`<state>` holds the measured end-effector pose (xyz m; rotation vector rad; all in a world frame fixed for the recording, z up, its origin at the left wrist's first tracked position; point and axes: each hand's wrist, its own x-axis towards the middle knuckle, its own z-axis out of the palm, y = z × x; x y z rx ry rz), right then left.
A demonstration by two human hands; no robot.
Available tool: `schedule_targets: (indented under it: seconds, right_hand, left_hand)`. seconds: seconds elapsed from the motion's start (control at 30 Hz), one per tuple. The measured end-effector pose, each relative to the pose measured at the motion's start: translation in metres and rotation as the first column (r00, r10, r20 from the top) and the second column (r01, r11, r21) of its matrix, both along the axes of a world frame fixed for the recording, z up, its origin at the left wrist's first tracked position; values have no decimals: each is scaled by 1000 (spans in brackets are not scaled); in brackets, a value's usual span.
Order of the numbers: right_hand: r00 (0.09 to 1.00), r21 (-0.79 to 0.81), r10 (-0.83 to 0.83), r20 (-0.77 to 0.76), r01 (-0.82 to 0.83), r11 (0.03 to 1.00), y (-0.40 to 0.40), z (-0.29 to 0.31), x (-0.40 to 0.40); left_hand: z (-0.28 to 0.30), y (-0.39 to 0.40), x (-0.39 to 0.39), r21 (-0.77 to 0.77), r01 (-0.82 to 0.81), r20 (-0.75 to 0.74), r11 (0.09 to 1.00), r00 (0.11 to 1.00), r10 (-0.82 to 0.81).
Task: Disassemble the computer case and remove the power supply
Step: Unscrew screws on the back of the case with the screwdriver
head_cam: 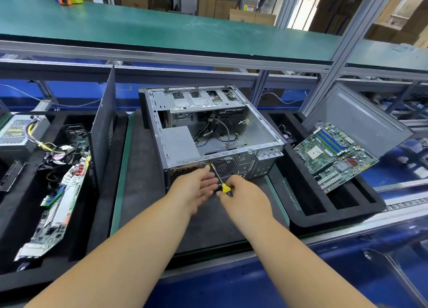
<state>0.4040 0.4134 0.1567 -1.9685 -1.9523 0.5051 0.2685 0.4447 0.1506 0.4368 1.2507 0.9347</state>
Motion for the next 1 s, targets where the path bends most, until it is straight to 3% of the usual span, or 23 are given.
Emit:
schedule_targets:
  seconds: [0.07, 0.17, 0.4, 0.63, 0.73, 0.83, 0.9, 1.0]
  right_hand:
    - [1000, 6, 8, -1, -8, 1000, 0, 0, 0]
    - [1000, 6, 14, -1, -14, 1000, -1, -1, 1]
    - [999, 11, 40, -6, -40, 999, -2, 0, 3]
    - [1000, -36, 20, -13, -21, 999, -9, -3, 20]
    - [963, -141, -61, -262, 24, 990, -8, -6, 36]
    - [782, -260, -227, -580, 86, 962, -1, -6, 51]
    - [723, -247, -257, -641, 123, 961, 6, -5, 61]
    - [701, -206, -215, -680, 99, 973, 12, -2, 79]
  left_hand:
    - [-2, 5, 2, -44, -75, 160, 996, 984, 81]
    - [-4, 13, 7, -31, -146, 208, 989, 967, 149]
    - [-11, 19, 15, -21, -229, 231, 973, 946, 227]
    - [-17, 13, 18, 6, -204, 193, 979, 961, 200]
    - [-16, 8, 25, 25, -145, 105, 989, 984, 141]
    - [-11, 0, 44, 37, 63, 2, 997, 998, -63]
    - [-6, -4, 61, 39, 178, -33, 983, 984, -177]
    - [1, -6, 86, 83, 208, -60, 975, 977, -203]
